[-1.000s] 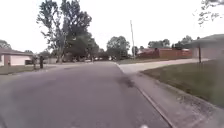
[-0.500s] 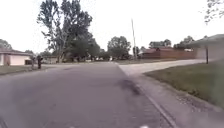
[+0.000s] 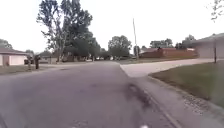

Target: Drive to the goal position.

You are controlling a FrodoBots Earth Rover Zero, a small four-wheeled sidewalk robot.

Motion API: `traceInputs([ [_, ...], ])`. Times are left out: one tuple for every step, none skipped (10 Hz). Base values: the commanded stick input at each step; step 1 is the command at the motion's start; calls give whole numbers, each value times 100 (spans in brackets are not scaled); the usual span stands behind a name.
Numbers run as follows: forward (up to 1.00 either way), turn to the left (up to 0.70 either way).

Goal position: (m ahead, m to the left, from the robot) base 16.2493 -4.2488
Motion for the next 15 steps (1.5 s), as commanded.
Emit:
traceInputs([
  [100,3],
  [100,2],
  [100,0],
  [100,0],
  [100,3],
  [100,4],
  [100,12],
  [100,22],
  [100,25],
  [100,29],
  [100,34],
  [100,13],
  [100,0],
  [100,0],
  [100,0],
])
